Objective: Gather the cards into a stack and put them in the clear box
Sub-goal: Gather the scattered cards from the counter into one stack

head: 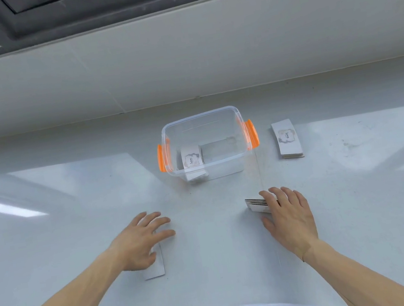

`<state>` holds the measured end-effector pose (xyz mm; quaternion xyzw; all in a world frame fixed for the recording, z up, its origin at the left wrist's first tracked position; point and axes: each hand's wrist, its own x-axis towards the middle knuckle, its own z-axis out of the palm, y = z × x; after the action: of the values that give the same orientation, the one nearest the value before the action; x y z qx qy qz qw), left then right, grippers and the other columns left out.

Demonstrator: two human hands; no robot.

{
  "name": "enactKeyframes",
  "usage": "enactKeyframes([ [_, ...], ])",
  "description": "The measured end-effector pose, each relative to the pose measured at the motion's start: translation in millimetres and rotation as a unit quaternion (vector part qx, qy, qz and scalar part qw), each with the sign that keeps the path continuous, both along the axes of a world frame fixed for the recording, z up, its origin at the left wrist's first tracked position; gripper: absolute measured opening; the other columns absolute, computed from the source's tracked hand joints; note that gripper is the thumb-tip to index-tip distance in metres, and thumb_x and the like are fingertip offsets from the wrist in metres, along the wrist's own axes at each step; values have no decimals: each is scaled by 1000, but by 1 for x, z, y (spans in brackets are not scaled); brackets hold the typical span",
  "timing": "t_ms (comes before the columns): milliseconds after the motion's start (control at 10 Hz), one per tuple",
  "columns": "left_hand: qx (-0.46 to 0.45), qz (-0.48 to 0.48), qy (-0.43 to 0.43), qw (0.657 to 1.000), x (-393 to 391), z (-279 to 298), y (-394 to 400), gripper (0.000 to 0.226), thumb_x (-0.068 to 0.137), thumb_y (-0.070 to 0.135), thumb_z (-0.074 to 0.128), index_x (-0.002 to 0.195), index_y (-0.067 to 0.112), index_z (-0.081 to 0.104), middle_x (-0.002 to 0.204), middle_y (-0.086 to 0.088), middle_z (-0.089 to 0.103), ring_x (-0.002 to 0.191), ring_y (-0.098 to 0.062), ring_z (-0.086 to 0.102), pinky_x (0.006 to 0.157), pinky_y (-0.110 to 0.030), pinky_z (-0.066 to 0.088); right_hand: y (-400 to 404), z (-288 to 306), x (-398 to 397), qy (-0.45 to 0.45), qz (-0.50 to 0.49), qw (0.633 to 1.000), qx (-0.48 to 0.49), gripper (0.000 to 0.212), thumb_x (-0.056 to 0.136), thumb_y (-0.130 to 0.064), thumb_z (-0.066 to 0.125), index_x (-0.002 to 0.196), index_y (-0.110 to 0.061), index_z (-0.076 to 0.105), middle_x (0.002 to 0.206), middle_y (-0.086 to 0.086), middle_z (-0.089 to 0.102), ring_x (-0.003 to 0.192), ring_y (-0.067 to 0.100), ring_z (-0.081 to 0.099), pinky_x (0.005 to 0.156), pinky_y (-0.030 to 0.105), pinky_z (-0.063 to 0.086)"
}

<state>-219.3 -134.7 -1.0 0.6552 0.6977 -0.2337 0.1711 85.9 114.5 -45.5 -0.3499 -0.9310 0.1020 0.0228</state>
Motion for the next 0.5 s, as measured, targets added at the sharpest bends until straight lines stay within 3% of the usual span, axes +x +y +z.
enactKeyframes([
  [200,-38,1,-1,999,-7,-3,-27,67,85,40,53,141,48,17,160,12,9,149,-19,5,119,-37,16,-1,1,1,1,-1,1000,-3,54,79,-34,69,128,-21,50,127,3,56,119,30,48,107,48,35],
  [400,-30,0,20,999,-3,-9,-26,56,86,36,62,133,34,31,153,6,24,146,-21,12,113,-34,25,-2,0,2,-7,-1,1000,-3,53,80,-35,67,129,-21,50,128,3,56,121,30,47,108,47,34],
  [500,-23,20,31,999,-7,-6,-21,49,85,45,62,124,25,39,134,7,43,136,-19,31,113,-34,26,-2,1,1,-3,2,1000,-4,53,80,-34,68,128,-20,51,128,4,57,120,31,48,107,48,35],
])
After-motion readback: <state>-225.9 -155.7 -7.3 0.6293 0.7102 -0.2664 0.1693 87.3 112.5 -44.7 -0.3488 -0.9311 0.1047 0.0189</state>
